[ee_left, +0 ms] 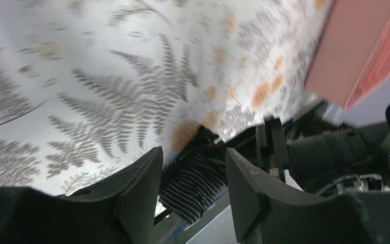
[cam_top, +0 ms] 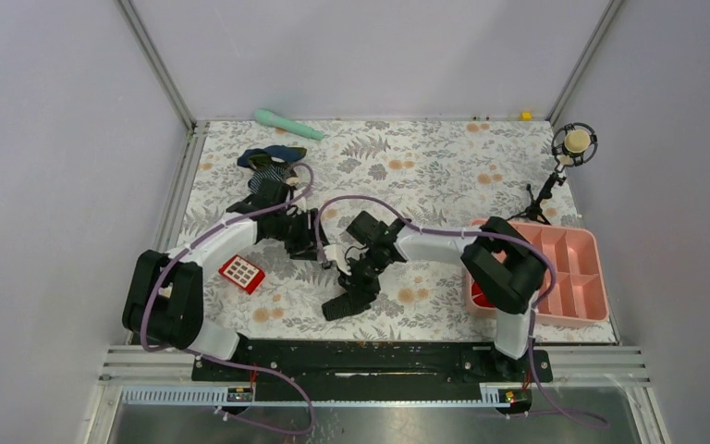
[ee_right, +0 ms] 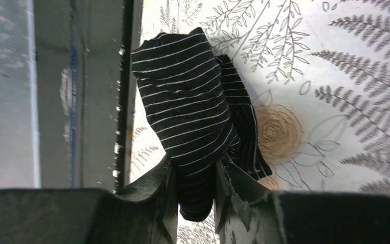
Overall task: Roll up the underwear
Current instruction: Roll the underwear to the center of the board.
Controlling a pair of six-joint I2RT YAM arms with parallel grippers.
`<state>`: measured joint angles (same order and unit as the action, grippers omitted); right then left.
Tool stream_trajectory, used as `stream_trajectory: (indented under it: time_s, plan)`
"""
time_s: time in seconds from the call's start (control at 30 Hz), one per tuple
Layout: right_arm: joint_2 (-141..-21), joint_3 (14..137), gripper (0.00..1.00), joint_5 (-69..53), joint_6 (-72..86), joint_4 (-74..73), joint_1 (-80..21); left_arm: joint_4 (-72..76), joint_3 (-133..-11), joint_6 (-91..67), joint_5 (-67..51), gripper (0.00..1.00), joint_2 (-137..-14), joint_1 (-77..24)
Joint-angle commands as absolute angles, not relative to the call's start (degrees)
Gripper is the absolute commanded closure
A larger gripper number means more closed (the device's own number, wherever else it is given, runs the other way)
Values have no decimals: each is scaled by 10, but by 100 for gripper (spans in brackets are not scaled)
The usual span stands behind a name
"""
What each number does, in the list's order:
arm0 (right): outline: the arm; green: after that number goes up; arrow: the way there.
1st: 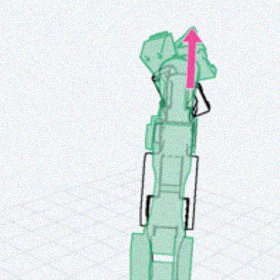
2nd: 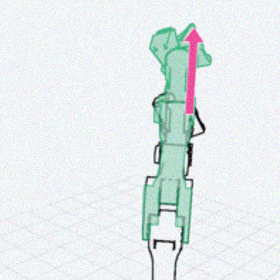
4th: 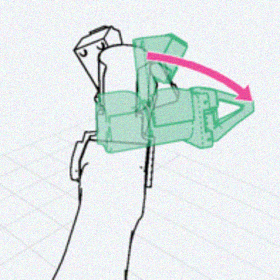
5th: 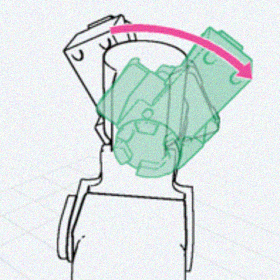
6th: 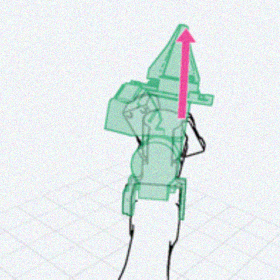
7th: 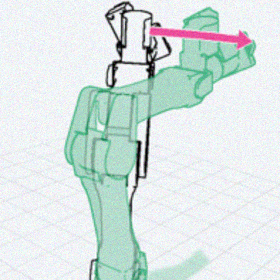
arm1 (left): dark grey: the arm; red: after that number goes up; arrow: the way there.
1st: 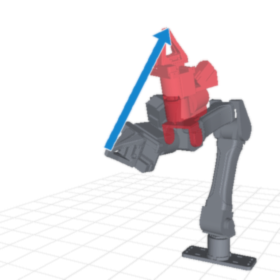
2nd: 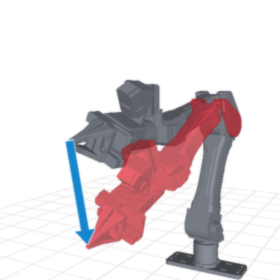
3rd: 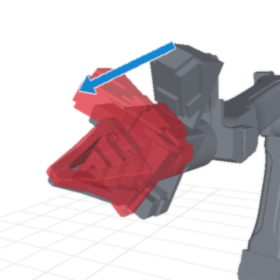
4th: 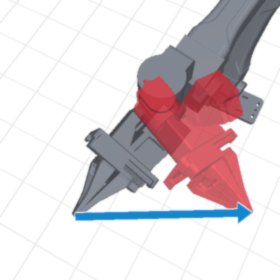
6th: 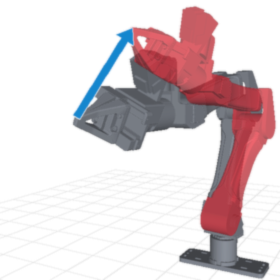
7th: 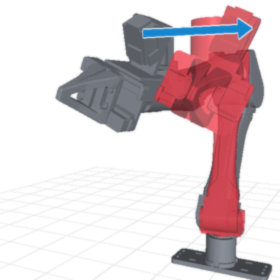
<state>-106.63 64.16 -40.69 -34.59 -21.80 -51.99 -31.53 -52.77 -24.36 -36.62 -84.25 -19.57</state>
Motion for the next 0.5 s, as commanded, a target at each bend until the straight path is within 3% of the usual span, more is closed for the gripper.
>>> stream_trajectory:
  time_s: [0.0, 0.13, 0.27, 0.47]
  plan:
    - [-1172, 661, 100, -413, -179, -284, -471, -324, -467, -367, -320, 51, -776, -187]
    - [-1202, 660, 100, -418, -128, -264, -440, -350, -435, -376, -304, 50, -715, -182]
    - [-1219, 650, 100, -422, -70, -234, -421, -291, -354, -411, -386, 47, -670, -182]
    - [-1247, 649, 100, -450, -5, -200, -415, -188, -271, -418, -366, 34, -634, -200]
